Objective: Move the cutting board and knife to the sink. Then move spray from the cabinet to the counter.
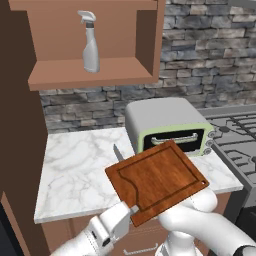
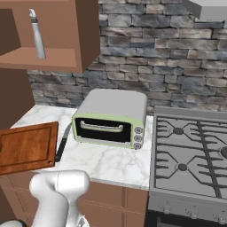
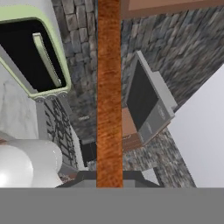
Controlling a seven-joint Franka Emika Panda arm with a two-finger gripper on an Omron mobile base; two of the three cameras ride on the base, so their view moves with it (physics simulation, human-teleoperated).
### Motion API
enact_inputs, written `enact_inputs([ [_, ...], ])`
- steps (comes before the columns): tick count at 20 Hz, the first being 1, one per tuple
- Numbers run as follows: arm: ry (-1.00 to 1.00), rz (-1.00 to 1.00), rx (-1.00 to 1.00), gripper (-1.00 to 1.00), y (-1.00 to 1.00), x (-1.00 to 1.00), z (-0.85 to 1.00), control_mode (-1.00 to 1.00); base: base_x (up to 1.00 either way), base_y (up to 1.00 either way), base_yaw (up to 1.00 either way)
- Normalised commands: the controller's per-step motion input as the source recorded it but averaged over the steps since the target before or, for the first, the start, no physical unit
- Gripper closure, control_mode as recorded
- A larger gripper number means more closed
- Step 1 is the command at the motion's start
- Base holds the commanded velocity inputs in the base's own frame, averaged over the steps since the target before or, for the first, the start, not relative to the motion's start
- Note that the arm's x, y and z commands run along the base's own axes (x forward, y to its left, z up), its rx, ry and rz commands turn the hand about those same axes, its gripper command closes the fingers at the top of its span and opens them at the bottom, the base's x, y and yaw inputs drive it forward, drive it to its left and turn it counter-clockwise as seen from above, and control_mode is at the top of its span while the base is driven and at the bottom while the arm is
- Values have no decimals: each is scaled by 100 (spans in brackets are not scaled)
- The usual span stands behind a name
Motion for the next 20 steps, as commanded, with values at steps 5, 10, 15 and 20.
enact_inputs([
  [5,0,0,3,100,-28,5,0,-100,0,0,0],
  [10,0,0,1,100,-13,0,-1,-100,0,0,0],
  [15,0,0,0,100,0,0,-1,-100,0,0,0],
  [20,-2,-3,0,100,-3,-16,0,-100,0,0,0],
])
